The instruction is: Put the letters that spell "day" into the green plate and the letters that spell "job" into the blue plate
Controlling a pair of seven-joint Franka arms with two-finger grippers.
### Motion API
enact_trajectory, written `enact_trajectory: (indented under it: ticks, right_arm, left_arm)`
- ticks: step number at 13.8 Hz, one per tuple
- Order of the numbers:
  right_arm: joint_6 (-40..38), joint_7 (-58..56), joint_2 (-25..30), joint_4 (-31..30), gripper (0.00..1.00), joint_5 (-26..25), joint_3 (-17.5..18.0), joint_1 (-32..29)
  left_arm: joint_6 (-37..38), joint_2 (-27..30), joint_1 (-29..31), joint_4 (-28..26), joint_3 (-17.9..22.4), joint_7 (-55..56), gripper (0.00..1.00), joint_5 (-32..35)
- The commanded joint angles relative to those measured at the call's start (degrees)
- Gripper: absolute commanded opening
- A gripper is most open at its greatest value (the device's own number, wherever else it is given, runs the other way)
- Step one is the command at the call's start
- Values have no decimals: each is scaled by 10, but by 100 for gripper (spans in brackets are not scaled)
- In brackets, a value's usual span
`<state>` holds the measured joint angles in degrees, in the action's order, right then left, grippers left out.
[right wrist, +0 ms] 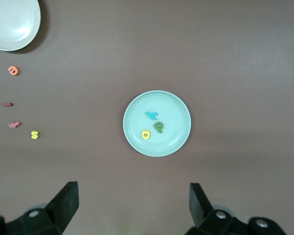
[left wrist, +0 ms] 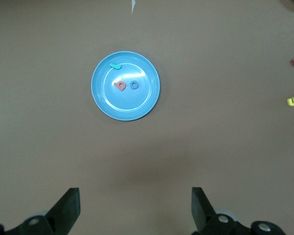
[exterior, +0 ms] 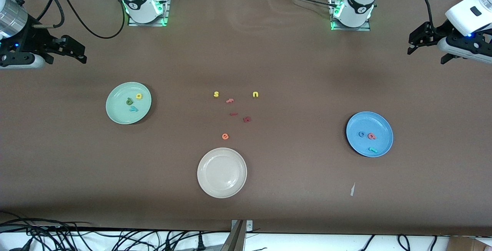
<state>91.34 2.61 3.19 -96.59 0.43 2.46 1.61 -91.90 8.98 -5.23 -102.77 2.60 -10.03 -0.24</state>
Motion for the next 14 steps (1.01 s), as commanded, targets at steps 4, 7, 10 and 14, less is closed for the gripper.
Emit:
enact_trajectory:
  ticks: [4, 7, 10, 14]
  right_arm:
    - [7, 5, 8, -8, 100, 11, -1, -1]
    - [7, 4, 6, -8, 100, 11, 0, 0]
    - [9, 4, 6, -7, 100, 11, 0, 0]
    - [6, 4, 6, -8, 100, 11, 0, 0]
  left_arm:
    - [59, -84, -4, 111, -15, 120, 100, -6]
    - [62, -92, -7, 119, -15, 142, 100, -8]
    - [73, -120, -29, 160, -9, 142, 100, -2]
    - [69, -121, -73, 163, 28, 141, 100, -1]
